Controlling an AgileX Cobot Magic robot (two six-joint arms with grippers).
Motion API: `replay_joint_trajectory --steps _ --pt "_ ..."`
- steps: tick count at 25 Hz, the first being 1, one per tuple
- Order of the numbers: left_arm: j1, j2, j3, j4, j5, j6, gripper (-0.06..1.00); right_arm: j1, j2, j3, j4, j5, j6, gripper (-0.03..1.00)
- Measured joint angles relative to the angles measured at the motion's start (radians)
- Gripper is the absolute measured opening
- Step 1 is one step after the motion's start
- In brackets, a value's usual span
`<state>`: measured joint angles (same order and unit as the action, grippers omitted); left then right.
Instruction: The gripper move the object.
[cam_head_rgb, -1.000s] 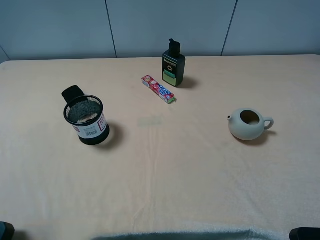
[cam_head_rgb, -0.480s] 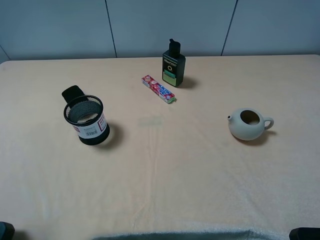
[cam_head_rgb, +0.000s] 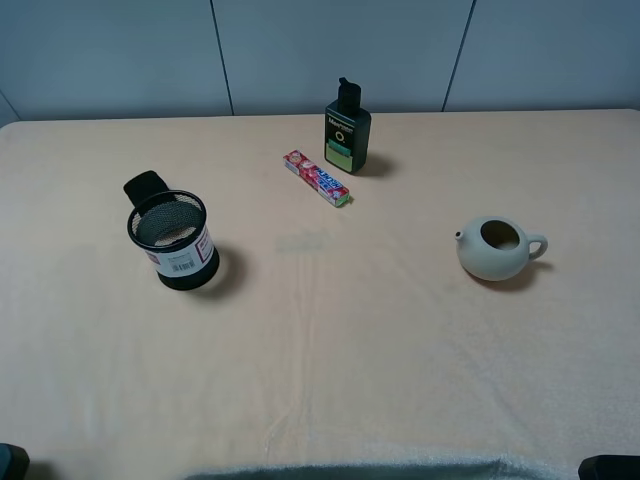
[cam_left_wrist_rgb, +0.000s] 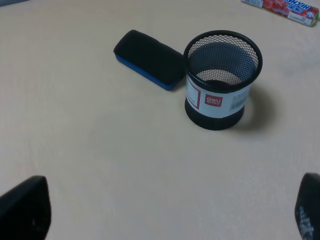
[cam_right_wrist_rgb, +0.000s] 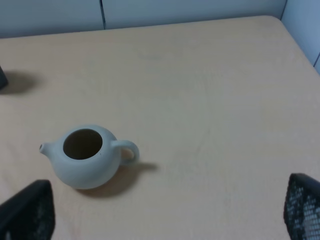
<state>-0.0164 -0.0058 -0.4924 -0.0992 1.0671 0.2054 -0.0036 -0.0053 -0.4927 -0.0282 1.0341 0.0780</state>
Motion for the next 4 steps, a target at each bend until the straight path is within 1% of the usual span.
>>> replay_joint_trajectory --steps 4 --pt "0.0 0.0 0.0 0.0 0.0 0.0 0.99 0.0 0.0 0.0 0.0 0.0 -0.001 0.69"
